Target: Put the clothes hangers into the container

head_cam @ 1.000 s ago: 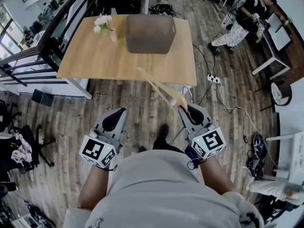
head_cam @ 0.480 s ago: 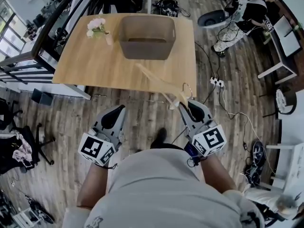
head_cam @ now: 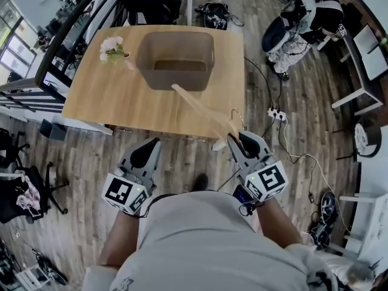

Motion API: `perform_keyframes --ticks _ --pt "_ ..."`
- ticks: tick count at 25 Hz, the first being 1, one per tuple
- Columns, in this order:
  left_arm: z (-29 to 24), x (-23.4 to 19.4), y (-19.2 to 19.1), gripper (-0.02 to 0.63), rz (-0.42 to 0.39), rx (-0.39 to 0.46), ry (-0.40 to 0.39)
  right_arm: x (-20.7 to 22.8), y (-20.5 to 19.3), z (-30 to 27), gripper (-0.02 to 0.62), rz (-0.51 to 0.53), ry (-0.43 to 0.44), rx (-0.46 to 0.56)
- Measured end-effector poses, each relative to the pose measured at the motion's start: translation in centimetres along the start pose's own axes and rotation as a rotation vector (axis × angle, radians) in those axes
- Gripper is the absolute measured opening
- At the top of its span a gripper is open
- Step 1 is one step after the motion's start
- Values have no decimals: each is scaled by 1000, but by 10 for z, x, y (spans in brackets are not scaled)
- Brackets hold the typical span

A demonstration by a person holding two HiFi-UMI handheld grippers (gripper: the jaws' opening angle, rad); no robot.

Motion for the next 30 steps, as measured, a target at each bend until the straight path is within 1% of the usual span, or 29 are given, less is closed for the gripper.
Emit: perform_keyframes --ticks 5,11,17,22,30 --pt "-20 2 -6 6 3 -14 -2 22 -3 -3 61 -17 -5 4" --pt "-33 -18 -4 6 6 -4 -9 26 -5 -24 61 -15 -10 -3" --pt "-44 -53 4 6 10 14 -43 24 0 -54 61 -2 -49 -8" --pt "-49 -93 10 6 20 22 -73 20 3 -91 61 21 -80 -17" --pt "-40 -156 25 6 37 34 -131 -4 10 -153 61 74 -127 -39"
Point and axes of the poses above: the fingertips, and each gripper's own axes: z backward along the fingers, x to its right, y out of its top, the point moved 2 cm from there along z, backward along the fingers, and after that the axes turned 13 degrees about x, right-handed, at the moved point
